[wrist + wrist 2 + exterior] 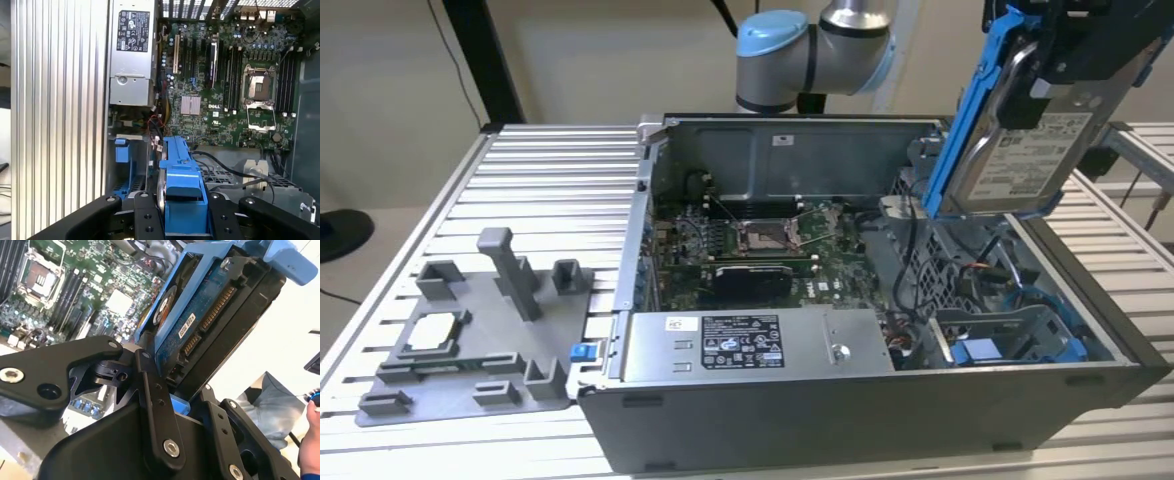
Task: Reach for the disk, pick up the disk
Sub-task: 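Pick up the disk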
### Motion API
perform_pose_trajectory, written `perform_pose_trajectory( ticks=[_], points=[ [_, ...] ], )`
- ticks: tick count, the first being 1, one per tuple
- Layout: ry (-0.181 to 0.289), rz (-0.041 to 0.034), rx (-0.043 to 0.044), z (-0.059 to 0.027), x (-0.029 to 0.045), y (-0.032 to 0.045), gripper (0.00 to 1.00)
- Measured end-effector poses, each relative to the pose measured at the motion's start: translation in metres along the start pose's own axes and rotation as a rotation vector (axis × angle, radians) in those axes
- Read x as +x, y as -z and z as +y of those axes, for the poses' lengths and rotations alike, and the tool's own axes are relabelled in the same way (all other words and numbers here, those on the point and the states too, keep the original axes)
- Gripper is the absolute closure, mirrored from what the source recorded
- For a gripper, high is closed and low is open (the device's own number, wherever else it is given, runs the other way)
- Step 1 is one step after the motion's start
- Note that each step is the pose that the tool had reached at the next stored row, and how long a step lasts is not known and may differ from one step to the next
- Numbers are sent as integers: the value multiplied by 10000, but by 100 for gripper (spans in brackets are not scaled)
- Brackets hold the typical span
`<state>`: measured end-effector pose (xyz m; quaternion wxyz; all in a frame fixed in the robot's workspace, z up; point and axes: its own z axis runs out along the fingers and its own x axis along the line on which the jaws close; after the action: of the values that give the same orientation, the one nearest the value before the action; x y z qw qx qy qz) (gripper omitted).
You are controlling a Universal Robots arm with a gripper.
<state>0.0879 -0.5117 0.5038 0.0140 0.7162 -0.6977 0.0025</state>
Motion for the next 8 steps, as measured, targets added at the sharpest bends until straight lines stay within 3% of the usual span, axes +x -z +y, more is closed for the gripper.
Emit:
perform_pose_trajectory(
  ticks=[8],
  points=[
    [1, 1, -9, -20, 211, -5, 100]
  ],
)
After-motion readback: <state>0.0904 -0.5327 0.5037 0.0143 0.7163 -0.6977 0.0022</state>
